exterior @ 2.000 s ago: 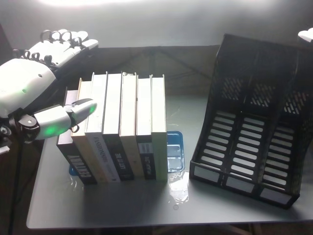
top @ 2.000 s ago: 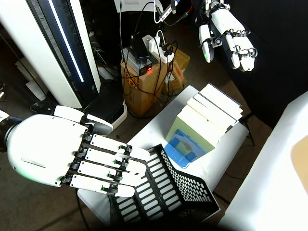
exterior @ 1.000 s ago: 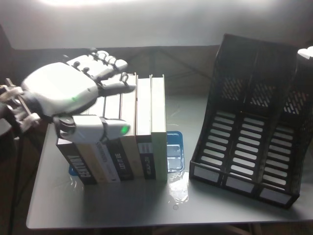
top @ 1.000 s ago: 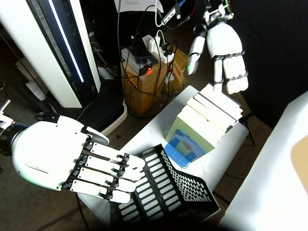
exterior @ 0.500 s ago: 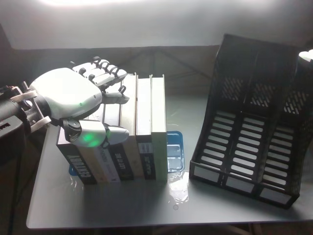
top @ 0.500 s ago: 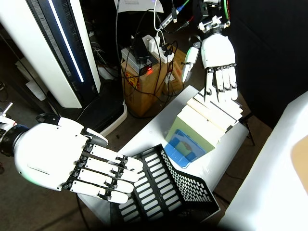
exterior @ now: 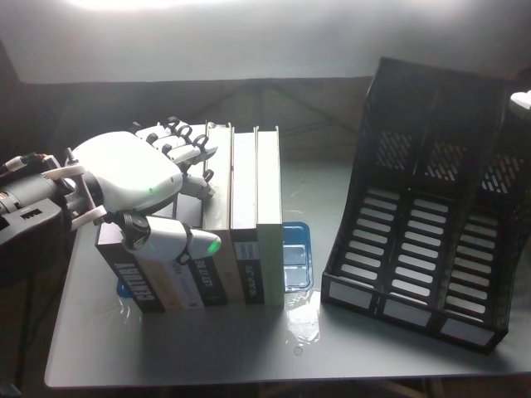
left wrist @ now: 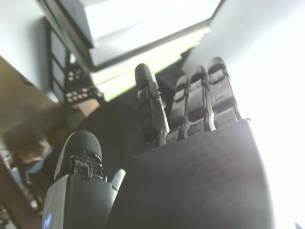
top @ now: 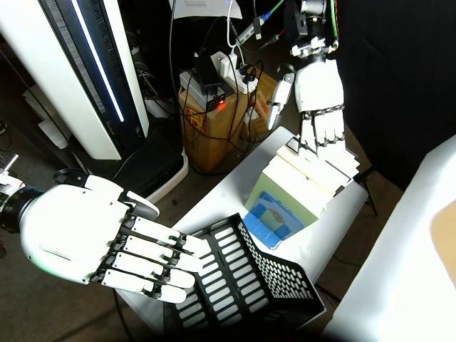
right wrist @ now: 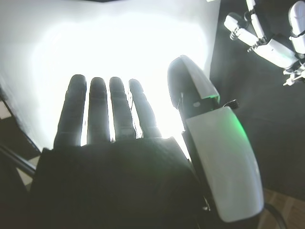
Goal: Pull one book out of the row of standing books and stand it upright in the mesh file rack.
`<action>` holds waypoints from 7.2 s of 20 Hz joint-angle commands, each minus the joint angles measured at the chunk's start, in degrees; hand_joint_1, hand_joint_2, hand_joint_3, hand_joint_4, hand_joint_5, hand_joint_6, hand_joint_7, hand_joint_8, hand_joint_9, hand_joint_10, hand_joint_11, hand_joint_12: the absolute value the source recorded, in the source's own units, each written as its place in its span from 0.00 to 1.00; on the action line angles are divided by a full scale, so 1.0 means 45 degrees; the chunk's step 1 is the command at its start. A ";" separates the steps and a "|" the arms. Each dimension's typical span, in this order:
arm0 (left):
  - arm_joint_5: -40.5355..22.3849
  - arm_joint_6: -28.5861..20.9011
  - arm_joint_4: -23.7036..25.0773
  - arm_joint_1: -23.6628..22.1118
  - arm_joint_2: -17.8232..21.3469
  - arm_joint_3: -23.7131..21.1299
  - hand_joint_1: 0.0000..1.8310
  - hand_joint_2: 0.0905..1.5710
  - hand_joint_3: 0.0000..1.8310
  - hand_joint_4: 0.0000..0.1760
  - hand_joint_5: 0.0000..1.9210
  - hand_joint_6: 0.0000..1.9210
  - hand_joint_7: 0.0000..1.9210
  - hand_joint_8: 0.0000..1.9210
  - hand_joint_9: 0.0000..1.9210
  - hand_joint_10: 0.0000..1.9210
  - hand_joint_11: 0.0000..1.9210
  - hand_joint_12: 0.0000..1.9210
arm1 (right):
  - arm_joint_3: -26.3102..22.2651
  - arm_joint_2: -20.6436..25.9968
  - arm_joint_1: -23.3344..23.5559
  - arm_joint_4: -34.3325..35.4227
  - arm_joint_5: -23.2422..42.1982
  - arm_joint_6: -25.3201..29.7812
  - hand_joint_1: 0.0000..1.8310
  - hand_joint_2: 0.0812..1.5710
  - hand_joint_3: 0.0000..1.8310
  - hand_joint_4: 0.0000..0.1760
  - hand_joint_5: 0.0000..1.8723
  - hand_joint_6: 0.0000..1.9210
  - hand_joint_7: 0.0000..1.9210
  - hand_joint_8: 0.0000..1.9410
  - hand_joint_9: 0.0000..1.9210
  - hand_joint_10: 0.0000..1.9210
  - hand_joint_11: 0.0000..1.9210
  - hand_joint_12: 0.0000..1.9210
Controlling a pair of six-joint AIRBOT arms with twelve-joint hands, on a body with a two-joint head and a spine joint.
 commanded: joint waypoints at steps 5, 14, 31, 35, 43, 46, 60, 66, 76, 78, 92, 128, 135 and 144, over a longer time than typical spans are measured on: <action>-0.0613 0.0817 0.0029 -0.0250 -0.0153 -0.0037 0.00 0.73 0.00 0.30 0.25 0.02 0.00 0.00 0.00 0.00 0.00 0.00 | 0.0093 0.0047 -0.0013 0.0090 0.1564 0.0111 0.33 0.90 0.00 0.00 0.00 0.00 0.00 0.00 0.00 0.00 0.01 0.01; -0.0639 0.1265 0.0953 0.0425 0.0671 -0.1411 0.00 0.71 0.00 0.33 0.25 0.01 0.00 0.00 0.00 0.00 0.00 0.00 | 0.0086 0.0047 -0.0169 0.0178 0.1604 0.0265 0.34 0.89 0.00 0.00 0.00 0.00 0.00 0.00 0.00 0.00 0.01 0.01; -0.1436 0.0662 0.1154 0.2369 0.1020 -0.2653 0.00 0.73 0.00 0.00 0.27 0.01 0.00 0.00 0.00 0.00 0.00 0.00 | 0.0061 0.0021 -0.0274 0.0307 0.1648 0.0333 0.34 0.90 0.00 0.00 0.00 0.00 0.00 0.00 0.00 0.00 0.00 0.16; -0.1555 0.0662 0.1384 0.2692 0.1123 -0.3035 0.00 0.73 0.00 0.00 0.28 0.01 0.00 0.00 0.00 0.00 0.00 0.00 | 0.0044 0.0021 -0.0339 0.0377 0.1648 0.0335 0.34 0.90 0.00 0.00 0.00 0.00 0.00 0.00 0.00 0.00 0.00 0.16; -0.2170 -0.0496 0.2052 0.3423 0.1262 -0.3494 0.00 0.75 0.01 0.00 0.27 0.01 0.00 0.00 0.00 0.00 0.00 0.00 | 0.0038 0.0021 -0.0376 0.0438 0.1643 0.0355 0.34 0.89 0.00 0.00 0.00 0.00 0.00 0.00 0.00 0.00 0.00 0.09; -0.2512 -0.1300 0.2587 0.3558 0.1330 -0.3553 0.00 0.76 0.01 0.00 0.27 0.01 0.00 0.00 0.00 0.00 0.00 0.00 | 0.0040 0.0021 -0.0377 0.0437 0.1642 0.0355 0.34 0.89 0.00 0.00 0.00 0.00 0.00 0.00 0.00 0.00 0.00 0.09; -0.7052 0.0415 -0.1480 0.3510 0.3469 -0.3544 0.05 0.88 0.00 0.27 0.00 0.00 0.00 0.00 0.00 0.00 0.00 0.00 | -0.0628 0.0353 0.4047 -0.6961 -0.3054 -0.0099 0.49 0.63 0.00 0.00 0.00 0.00 0.00 0.00 0.00 0.00 0.00 0.00; -0.7252 0.0685 -0.2156 0.3510 0.3578 -0.3384 0.01 0.87 0.00 0.28 0.00 0.00 0.00 0.00 0.00 0.00 0.00 0.00 | -0.0498 -0.0633 0.6070 -1.1253 -0.5356 0.1068 0.62 0.54 0.01 0.00 0.01 0.00 0.02 0.03 0.02 0.05 0.00 0.43; -0.7058 0.0851 -0.2579 0.3520 0.3607 -0.3250 0.03 0.85 0.00 0.20 0.01 0.00 0.00 0.00 0.00 0.00 0.00 0.00 | -0.0465 -0.2164 0.8557 -1.8962 -0.7466 0.4077 0.63 0.74 0.06 0.00 0.00 0.00 0.00 0.00 0.00 0.00 0.00 0.00; -0.7049 0.0887 -0.2675 0.3533 0.3618 -0.3245 0.07 0.84 0.00 0.20 0.02 0.01 0.00 0.00 0.00 0.00 0.00 0.00 | -0.0461 -0.2530 0.8778 -1.9887 -0.7513 0.4441 0.67 0.85 0.04 0.00 0.00 0.00 0.00 0.00 0.00 0.00 0.00 0.00; -0.6754 0.1385 -0.3821 0.3773 0.3599 -0.2972 0.05 0.83 0.00 0.39 0.00 0.00 0.00 0.00 0.00 0.00 0.00 0.00 | 0.1025 -0.5737 0.8731 -1.9661 -0.8437 0.2059 0.51 0.77 0.00 0.00 0.00 0.00 0.00 0.00 0.00 0.00 0.00 0.00; -0.7230 0.1497 -0.4323 0.3985 0.3649 -0.2644 0.00 0.99 0.02 0.34 0.02 0.00 0.00 0.00 0.00 0.00 0.00 0.00 | 0.5453 -1.0326 0.7154 -2.0244 -1.1926 0.1581 0.51 0.77 0.00 0.00 0.00 0.00 0.00 0.00 0.00 0.00 0.00 0.00; -0.7253 0.1486 -0.4178 0.3871 0.3514 -0.2569 0.00 0.96 0.00 0.42 0.01 0.00 0.00 0.00 0.00 0.00 0.00 0.00 | 0.6305 -1.0770 0.7131 -2.0825 -1.2319 0.1581 0.51 0.77 0.00 0.00 0.00 0.00 0.00 0.00 0.00 0.00 0.00 0.00; -0.7173 0.1449 -0.4141 0.3864 0.3387 -0.2416 0.00 0.95 0.00 0.33 0.00 0.00 0.00 0.00 0.00 0.00 0.00 0.00 | 0.6272 -1.0768 0.7132 -2.0764 -1.2333 0.1586 0.51 0.77 0.00 0.00 0.00 0.00 0.00 0.00 0.00 0.00 0.00 0.00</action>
